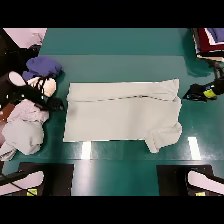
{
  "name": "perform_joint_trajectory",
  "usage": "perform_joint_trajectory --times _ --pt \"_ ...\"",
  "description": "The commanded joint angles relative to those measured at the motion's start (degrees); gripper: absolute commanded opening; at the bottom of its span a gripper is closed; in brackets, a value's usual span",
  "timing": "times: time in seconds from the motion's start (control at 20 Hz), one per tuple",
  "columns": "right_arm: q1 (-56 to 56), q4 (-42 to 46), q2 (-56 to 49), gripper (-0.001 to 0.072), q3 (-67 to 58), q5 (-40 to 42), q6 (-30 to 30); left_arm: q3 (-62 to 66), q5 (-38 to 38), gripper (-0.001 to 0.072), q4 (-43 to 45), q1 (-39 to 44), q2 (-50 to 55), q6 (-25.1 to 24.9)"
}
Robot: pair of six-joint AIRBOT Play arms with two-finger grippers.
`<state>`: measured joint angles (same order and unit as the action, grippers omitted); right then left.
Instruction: Fold the shirts.
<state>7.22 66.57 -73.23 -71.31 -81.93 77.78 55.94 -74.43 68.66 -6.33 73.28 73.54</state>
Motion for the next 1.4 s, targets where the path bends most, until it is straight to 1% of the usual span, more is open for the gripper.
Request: perform_joint_trajectory --times 0.0,0.15,0.4,0.5,0.55,0.65,0.7,0.85,1.0,1.05,1.15,1.3,1.35 --pt "1.6 -4.7 4.9 0.0306 -0.1 -3.4 -2.5 -12.0 -2.0 0.0592 -0.1 0.0 -5.4 2.8" --pt "1.6 -5.6 6.8 0.0306 -0.1 -3.1 -3.5 -18.1 -0.5 0.0591 -2.7 0.0 -6.5 3.1" --pt "1.6 -5.6 8.5 0.0306 -0.1 -3.1 -3.4 -19.8 0.5 0.059 -5.0 0.8 -6.5 3.0" --pt "1.6 -5.6 9.0 0.0306 -0.1 -3.0 -3.4 -19.8 1.3 0.038 -5.0 2.5 -6.5 3.1" --pt "1.6 -5.6 9.0 0.0306 -0.1 -3.2 -3.4 -19.8 2.0 0.0359 -5.2 3.5 -6.5 3.2" --pt "1.6 -5.0 9.0 0.0307 -0.1 -4.2 -3.4 -19.8 2.9 0.0353 -5.1 4.9 -6.5 4.6" --pt "1.6 -4.6 9.0 0.0306 0.0 -4.9 -3.4 -19.7 3.1 0.0024 -5.1 5.2 -6.5 4.5" --pt "1.6 0.9 9.0 0.0306 0.0 -8.4 -1.7 -17.7 2.1 0.0022 -5.3 5.2 -6.5 4.5" --pt "1.6 9.5 9.4 0.0308 1.1 -10.0 0.8 -13.7 1.2 0.0022 -5.5 5.2 -6.5 4.5" --pt "2.0 10.6 10.1 0.0337 3.8 -9.6 1.0 -12.7 1.1 0.0023 -5.8 5.2 -6.5 4.4" --pt "3.9 9.4 11.6 0.0507 11.6 -9.4 1.0 -11.5 0.9 0.0022 -6.4 5.2 -6.5 4.0" --pt "8.1 8.8 13.5 0.0514 25.5 -4.3 0.8 -11.2 1.6 0.0023 -7.5 5.2 -6.5 4.0" --pt "9.1 6.6 13.7 0.0509 29.3 -2.5 0.0 -11.2 2.1 0.0023 -7.8 5.2 -6.5 4.0"
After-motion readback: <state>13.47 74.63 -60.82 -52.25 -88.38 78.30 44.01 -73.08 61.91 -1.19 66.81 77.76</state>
